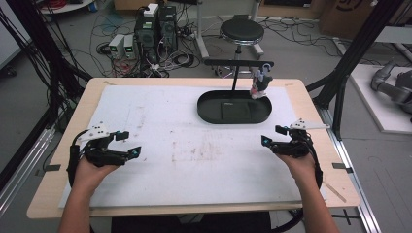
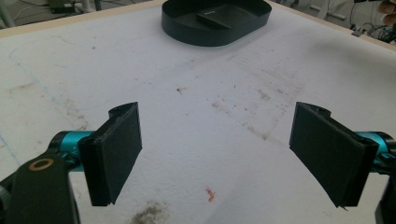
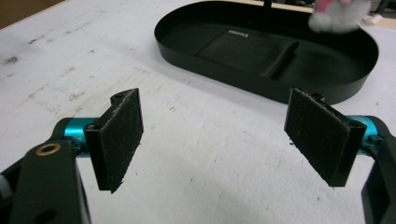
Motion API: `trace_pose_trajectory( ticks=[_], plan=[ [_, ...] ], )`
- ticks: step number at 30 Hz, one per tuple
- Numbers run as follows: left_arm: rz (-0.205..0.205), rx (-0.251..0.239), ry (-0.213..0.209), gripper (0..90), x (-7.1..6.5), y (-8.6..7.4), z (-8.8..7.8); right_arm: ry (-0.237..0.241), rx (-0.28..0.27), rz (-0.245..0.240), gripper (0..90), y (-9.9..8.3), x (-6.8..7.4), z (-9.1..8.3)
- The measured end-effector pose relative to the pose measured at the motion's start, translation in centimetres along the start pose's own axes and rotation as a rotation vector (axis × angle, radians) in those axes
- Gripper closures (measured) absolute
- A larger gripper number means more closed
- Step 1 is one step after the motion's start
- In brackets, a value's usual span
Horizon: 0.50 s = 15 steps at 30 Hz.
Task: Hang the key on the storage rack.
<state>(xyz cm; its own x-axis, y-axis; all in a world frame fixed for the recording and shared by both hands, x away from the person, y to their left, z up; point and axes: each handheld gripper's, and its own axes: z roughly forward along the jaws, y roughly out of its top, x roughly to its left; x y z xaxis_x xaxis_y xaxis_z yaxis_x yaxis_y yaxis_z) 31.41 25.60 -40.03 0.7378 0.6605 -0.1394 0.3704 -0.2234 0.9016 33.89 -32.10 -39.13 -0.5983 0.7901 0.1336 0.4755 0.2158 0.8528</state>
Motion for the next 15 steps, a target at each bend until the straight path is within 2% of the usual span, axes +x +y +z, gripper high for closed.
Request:
trace_pose_trajectory(
  ticks=[7, 15],
  plan=[
    [0.008, 0.017, -0.018, 16.9, 0.1, 0.1, 1.2, 0.006, 0.023, -0.011, 20.3, -0.8, 0.2, 0.3],
    [0.021, 0.006, -0.023, 16.9, -0.4, 0.5, 1.1, 0.009, 0.014, -0.009, 20.3, -0.9, 0.4, 0.3]
  ],
)
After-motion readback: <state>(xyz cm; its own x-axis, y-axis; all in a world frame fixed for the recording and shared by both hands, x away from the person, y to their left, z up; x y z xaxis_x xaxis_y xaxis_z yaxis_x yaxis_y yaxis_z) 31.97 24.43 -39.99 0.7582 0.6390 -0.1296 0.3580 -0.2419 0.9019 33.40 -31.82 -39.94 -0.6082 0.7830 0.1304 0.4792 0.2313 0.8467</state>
